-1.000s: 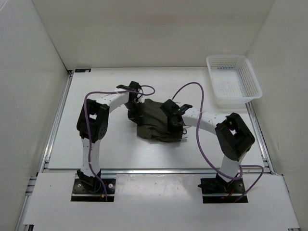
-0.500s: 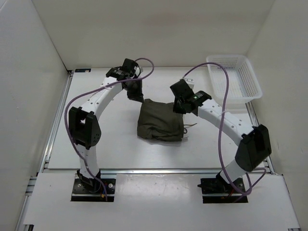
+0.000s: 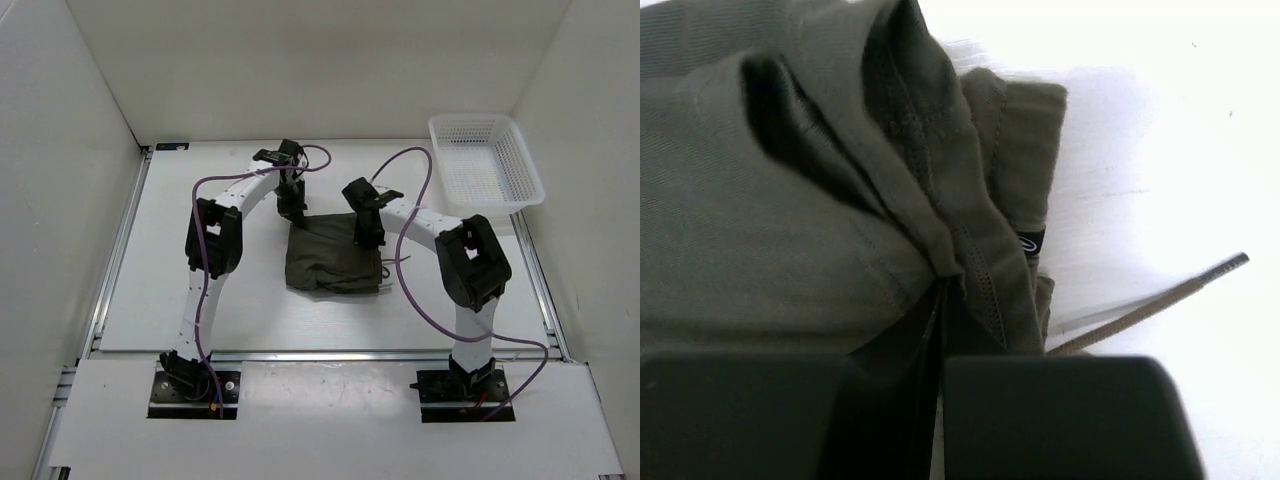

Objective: Fold and stack the shorts
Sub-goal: Fold the shorts

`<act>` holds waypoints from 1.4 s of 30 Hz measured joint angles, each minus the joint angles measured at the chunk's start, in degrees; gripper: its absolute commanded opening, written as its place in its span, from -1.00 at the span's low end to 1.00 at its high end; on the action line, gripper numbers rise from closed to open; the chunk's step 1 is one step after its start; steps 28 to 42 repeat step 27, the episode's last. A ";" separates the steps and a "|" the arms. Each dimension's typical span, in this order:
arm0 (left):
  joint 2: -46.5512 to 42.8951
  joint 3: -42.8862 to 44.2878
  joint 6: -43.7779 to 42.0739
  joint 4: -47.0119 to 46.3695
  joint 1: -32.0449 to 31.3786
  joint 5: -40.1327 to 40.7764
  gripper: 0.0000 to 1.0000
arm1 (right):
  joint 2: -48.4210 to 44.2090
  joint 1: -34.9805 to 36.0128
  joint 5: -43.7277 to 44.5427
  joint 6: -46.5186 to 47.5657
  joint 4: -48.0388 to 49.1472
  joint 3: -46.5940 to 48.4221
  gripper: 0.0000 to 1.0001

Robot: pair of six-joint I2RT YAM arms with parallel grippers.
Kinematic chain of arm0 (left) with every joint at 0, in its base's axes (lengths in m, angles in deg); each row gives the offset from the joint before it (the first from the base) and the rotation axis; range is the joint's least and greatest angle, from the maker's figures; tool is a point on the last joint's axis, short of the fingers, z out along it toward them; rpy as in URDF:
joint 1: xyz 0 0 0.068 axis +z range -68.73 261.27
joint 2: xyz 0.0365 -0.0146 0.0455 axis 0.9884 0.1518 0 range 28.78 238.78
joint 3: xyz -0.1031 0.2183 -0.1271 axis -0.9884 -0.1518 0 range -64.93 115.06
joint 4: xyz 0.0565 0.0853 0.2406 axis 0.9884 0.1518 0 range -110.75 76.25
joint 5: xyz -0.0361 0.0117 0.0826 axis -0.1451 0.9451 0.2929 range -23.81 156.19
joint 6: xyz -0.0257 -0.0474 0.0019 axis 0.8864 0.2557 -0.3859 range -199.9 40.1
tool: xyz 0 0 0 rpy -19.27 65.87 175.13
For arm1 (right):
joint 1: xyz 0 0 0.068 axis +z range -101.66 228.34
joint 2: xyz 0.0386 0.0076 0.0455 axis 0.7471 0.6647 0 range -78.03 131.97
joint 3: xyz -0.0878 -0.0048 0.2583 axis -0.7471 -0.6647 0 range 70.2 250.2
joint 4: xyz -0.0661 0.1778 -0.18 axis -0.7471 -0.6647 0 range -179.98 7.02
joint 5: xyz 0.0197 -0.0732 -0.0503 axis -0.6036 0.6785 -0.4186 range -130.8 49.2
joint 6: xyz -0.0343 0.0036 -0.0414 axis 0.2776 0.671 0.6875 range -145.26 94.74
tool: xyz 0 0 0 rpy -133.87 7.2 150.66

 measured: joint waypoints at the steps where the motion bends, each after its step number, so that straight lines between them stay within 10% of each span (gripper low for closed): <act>1: 0.00 0.68 -0.04 0.44 0.04 0.52 -0.60 | -0.24 0.00 0.13 -0.11 -0.02 -0.04 -0.95; 3: -0.07 2.80 -0.52 2.14 0.04 1.33 -0.39 | -1.49 0.00 0.72 -0.48 -0.68 -0.09 -0.71; 6: -1.44 6.45 -0.87 4.61 0.17 2.34 0.25 | -7.23 0.02 3.30 -0.22 -2.75 -0.15 0.50; 9: -7.61 7.50 -1.90 6.05 0.70 2.99 0.99 | -17.09 -0.13 7.13 0.63 -4.50 -0.11 0.85; 11: -13.97 7.19 -2.27 6.19 1.36 3.26 0.99 | -24.61 -0.74 10.32 1.31 -6.14 -0.02 0.98; 23: -60.89 -28.30 2.16 2.23 6.19 20.37 0.99 | -55.04 -9.38 24.76 2.19 -20.22 -7.37 0.98; 27: -64.32 -39.36 7.04 3.39 6.03 26.03 0.99 | -62.47 -9.62 26.91 1.31 -24.17 -12.39 0.98; 42: -64.32 -39.36 7.04 3.39 6.03 26.03 0.99 | -62.47 -9.62 26.91 1.31 -24.17 -12.39 0.98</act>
